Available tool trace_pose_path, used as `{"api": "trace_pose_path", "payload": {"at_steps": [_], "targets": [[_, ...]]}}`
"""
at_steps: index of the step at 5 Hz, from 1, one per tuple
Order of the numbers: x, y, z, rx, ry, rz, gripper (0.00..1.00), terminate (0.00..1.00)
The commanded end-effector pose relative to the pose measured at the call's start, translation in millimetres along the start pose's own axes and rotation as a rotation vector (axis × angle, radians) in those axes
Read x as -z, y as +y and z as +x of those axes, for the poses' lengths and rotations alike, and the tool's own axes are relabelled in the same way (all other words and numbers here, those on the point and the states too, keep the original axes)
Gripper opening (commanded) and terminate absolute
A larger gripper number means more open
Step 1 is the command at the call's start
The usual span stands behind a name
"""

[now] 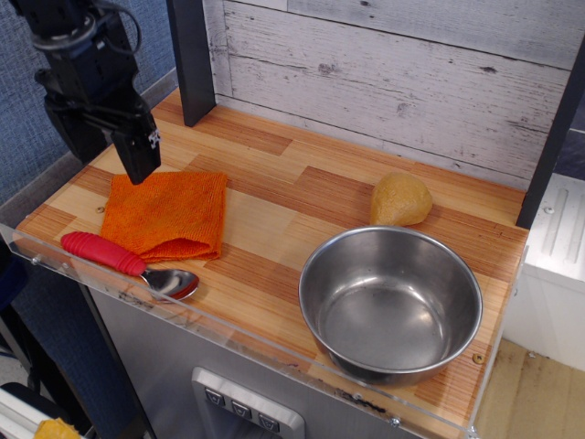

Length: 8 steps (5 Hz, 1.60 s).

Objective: Place the cloth behind the pot.

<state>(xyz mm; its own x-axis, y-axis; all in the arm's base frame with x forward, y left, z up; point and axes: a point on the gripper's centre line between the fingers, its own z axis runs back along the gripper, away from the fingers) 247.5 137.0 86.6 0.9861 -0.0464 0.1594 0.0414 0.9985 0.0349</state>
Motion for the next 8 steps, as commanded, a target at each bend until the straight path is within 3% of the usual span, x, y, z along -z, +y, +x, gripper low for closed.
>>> {"api": "trace_pose_path", "payload": {"at_steps": [1,3,6,8], "targets": [[25.2,4.7,7.2,0.005,0.027,0.047,1.0,0.0],[64.2,7.0,20.1,0.019,0.074,0.03,1.0,0.0],[81.7,-8.6,28.5,0.051,0.098,0.004,1.0,0.0],[86.0,-35.4,53.3,0.091,0.098,-0.013,1.0,0.0]]}}
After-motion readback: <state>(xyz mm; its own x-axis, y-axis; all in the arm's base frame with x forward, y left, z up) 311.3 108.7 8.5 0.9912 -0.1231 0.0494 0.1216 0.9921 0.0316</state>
